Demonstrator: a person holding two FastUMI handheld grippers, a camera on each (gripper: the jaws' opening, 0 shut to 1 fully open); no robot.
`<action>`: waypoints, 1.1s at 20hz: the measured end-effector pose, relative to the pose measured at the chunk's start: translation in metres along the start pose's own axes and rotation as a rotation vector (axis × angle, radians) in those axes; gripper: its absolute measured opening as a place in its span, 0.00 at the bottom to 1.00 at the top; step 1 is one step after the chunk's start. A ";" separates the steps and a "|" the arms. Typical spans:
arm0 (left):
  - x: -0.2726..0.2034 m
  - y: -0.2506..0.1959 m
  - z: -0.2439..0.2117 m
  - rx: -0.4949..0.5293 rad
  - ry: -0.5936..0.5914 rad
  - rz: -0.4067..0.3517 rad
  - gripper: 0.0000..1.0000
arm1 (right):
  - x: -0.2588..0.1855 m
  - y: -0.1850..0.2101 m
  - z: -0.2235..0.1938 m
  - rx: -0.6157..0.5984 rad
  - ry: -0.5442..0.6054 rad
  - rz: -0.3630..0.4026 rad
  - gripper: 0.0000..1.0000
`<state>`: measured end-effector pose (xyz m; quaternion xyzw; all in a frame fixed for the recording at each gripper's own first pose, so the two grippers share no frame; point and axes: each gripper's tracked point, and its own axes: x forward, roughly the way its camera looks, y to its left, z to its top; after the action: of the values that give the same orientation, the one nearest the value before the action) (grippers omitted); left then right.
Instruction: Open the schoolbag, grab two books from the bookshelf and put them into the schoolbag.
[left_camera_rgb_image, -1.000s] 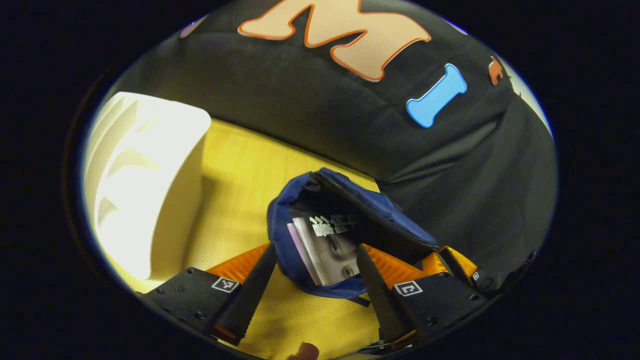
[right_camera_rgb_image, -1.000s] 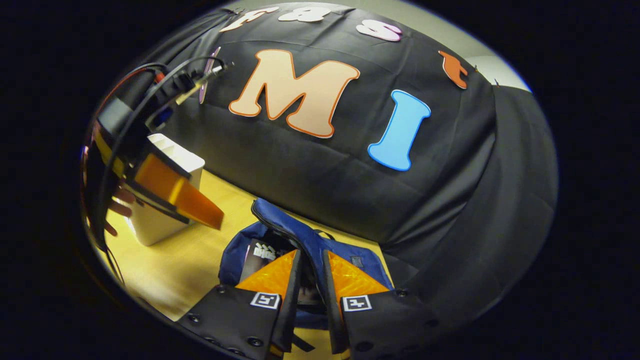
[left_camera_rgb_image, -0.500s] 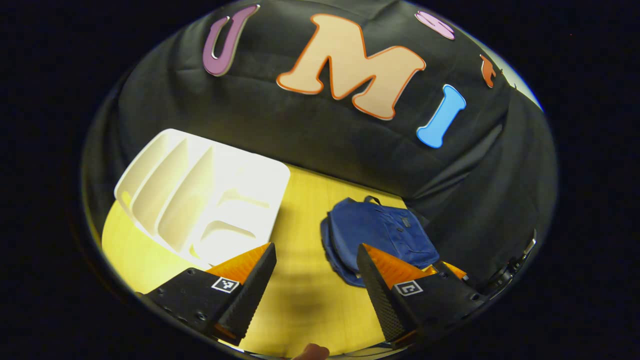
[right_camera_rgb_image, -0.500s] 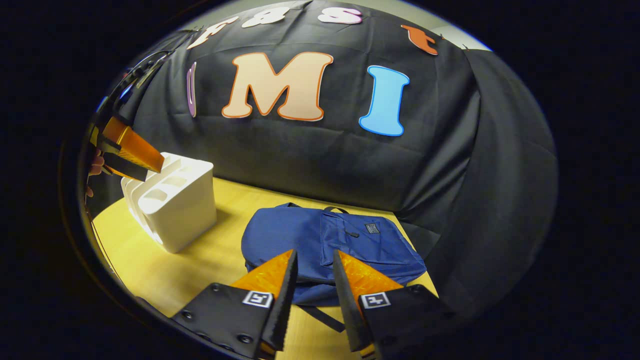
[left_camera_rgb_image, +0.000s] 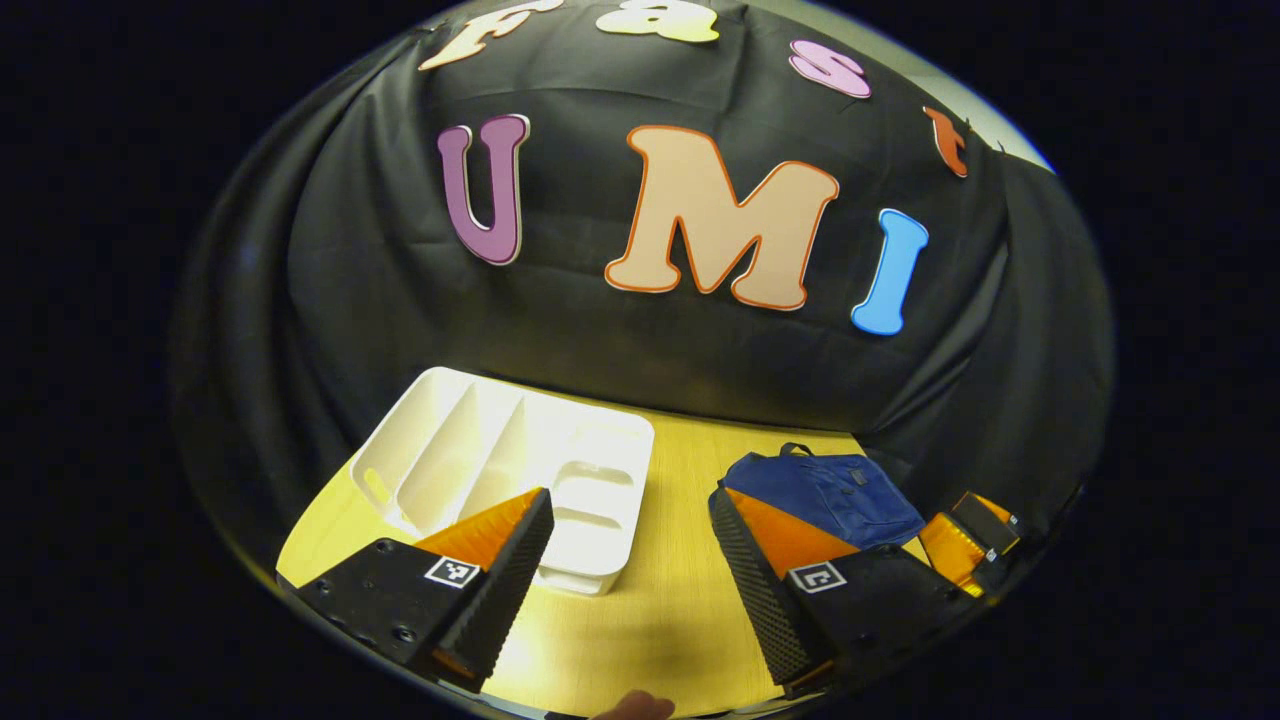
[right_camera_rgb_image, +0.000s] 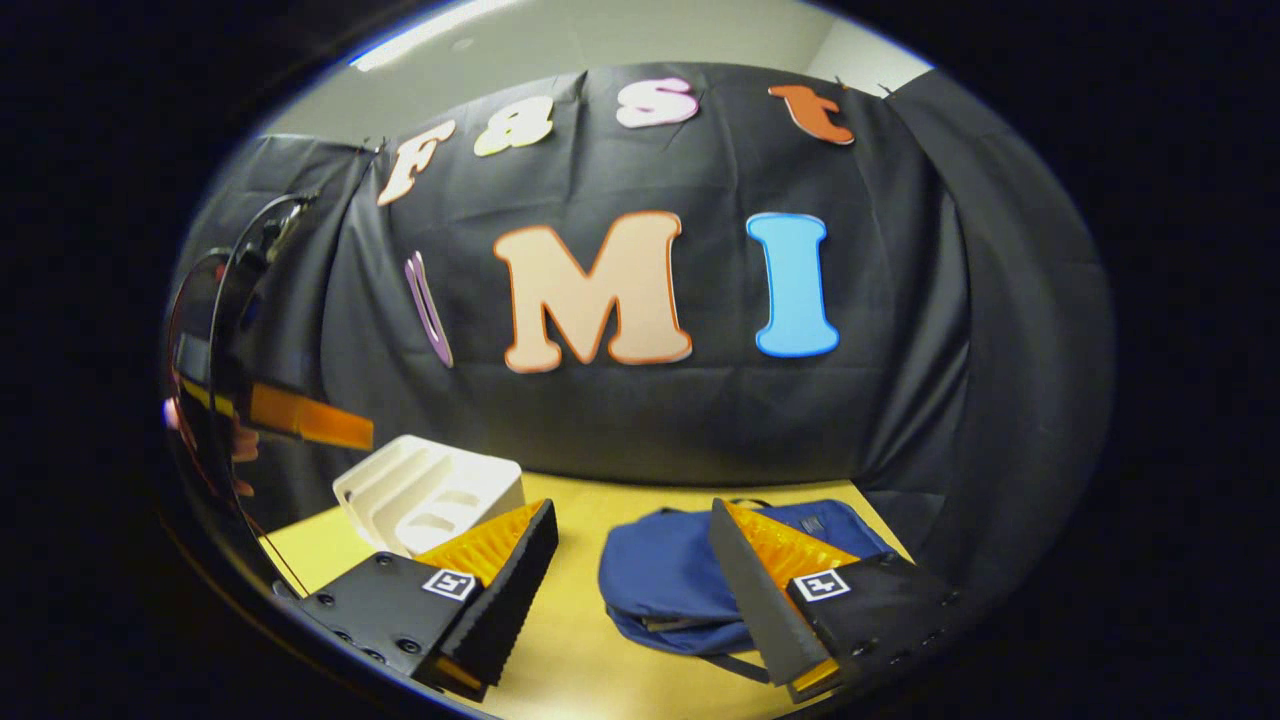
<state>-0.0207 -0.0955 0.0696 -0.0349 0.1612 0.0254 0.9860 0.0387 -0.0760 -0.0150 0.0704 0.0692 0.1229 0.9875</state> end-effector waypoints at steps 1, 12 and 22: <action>-0.004 -0.001 0.002 0.002 -0.009 -0.008 0.95 | -0.001 0.005 0.010 0.013 -0.028 0.004 0.95; -0.022 0.038 -0.020 -0.022 0.057 -0.049 0.95 | -0.014 0.050 0.009 -0.025 -0.067 -0.023 0.96; -0.036 0.090 -0.027 -0.044 0.078 -0.053 0.96 | 0.000 0.122 -0.003 -0.083 -0.051 0.026 0.96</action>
<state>-0.0684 -0.0095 0.0500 -0.0617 0.1980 0.0014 0.9783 0.0098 0.0418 0.0012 0.0335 0.0379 0.1365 0.9894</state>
